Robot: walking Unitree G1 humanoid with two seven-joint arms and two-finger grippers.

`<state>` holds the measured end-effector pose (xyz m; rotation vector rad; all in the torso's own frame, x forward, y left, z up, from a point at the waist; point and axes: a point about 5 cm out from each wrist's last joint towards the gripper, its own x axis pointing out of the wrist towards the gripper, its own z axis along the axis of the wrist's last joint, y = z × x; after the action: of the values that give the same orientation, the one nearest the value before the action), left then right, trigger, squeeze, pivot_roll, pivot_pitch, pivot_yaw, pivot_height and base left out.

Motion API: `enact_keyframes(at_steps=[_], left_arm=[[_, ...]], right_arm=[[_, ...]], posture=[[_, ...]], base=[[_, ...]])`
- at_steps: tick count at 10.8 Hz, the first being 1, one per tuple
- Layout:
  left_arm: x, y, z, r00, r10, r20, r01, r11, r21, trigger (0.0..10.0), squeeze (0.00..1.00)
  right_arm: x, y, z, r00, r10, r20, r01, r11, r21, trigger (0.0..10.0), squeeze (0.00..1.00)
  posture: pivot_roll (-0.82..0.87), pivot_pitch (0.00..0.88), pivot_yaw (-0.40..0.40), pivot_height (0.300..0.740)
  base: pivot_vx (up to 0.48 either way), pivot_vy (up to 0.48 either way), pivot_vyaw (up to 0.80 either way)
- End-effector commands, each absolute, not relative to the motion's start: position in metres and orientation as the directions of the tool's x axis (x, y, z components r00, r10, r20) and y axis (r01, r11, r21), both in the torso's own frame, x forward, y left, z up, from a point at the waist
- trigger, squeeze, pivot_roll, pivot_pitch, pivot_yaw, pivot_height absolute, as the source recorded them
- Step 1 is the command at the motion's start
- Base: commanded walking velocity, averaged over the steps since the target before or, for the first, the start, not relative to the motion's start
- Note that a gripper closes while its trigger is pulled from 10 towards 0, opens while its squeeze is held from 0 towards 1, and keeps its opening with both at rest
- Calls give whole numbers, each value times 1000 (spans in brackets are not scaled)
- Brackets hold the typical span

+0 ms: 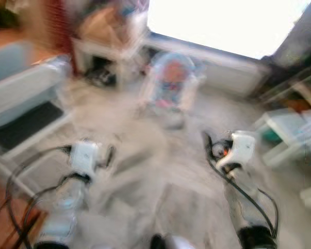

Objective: Restocking fridge

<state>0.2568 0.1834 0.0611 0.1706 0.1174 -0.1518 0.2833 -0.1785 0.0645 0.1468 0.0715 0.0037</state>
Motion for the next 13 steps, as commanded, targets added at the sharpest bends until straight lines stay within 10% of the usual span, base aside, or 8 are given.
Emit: enact_keyframes(at_steps=[1,5,13], left_arm=[[256,174,58,977,-159,-143,179,974,142,10000,0],[256,159,56,975,-180,-130,197,972,127,10000,0],[260,159,57,975,-184,-126,201,970,137,10000,0]], right_arm=[[282,-186,66,997,-13,-71,25,987,161,10000,0],[281,-186,68,998,-9,-63,19,988,154,10000,0],[291,-187,76,999,-3,-43,9,991,131,10000,0]], posture=[[117,41,-66,740],[107,41,-76,740],[112,46,-72,740]], base=[[0,0,-800],[0,0,-800],[0,0,0]])
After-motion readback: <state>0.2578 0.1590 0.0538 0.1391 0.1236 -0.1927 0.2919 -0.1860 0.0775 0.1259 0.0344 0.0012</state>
